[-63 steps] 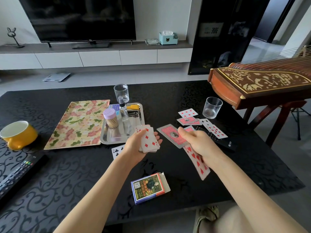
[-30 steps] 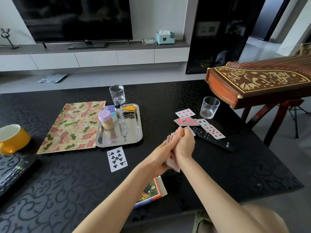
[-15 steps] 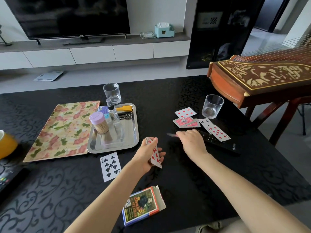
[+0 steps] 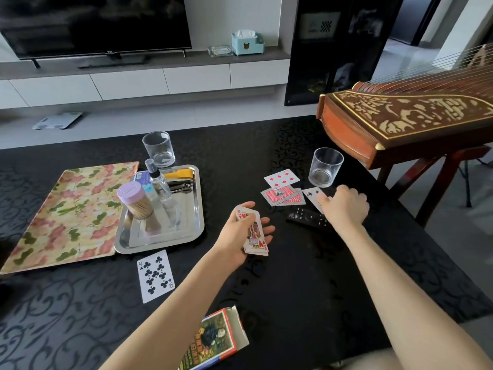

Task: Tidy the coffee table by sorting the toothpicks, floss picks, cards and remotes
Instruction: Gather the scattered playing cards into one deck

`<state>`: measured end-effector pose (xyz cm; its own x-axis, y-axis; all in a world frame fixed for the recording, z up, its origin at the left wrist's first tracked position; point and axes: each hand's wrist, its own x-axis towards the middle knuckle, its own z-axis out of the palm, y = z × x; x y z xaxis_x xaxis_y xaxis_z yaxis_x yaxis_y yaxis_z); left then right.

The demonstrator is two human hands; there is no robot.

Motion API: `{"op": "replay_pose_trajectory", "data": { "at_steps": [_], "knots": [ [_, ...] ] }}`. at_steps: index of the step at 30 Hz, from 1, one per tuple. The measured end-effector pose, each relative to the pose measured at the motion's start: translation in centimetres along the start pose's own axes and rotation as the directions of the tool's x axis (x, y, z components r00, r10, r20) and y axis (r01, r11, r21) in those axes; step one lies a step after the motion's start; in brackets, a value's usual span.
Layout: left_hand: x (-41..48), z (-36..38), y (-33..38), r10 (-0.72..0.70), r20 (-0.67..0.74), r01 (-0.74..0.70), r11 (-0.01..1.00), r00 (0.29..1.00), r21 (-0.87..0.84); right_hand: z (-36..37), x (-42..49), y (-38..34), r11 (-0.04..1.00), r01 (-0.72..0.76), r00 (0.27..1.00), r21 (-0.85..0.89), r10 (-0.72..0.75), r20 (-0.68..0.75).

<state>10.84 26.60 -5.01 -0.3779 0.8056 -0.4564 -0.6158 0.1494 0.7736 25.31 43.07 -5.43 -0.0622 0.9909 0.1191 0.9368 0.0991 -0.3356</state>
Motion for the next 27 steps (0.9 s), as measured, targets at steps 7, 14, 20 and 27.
{"op": "replay_pose_trajectory", "data": {
  "at_steps": [7, 14, 20, 27],
  "knots": [
    [0.8, -0.7, 0.4, -0.077, -0.034, 0.075, 0.996, 0.996, -0.051, 1.9, 3.5, -0.4, 0.992, -0.115, 0.924, -0.049, 0.125, 0.362],
    [2.6, -1.7, 0.1, -0.032, -0.118, 0.021, 0.995, 0.992, -0.093, -0.7, -1.0, -4.8, 0.827, -0.099, 0.925, 0.554, -0.129, 0.357],
    [2.8, -1.2, -0.2, 0.001, -0.056, -0.005, 0.996, 0.998, -0.084, 1.7, -7.4, -9.2, 0.862, 0.379, 0.803, 0.337, -0.488, 0.342],
    [2.7, -4.6, 1.3, 0.020, -0.212, -0.067, 0.974, 0.977, -0.216, 6.9, -1.7, -6.6, 0.853, 0.479, 0.846, -0.208, -0.385, 0.368]
  ]
}}
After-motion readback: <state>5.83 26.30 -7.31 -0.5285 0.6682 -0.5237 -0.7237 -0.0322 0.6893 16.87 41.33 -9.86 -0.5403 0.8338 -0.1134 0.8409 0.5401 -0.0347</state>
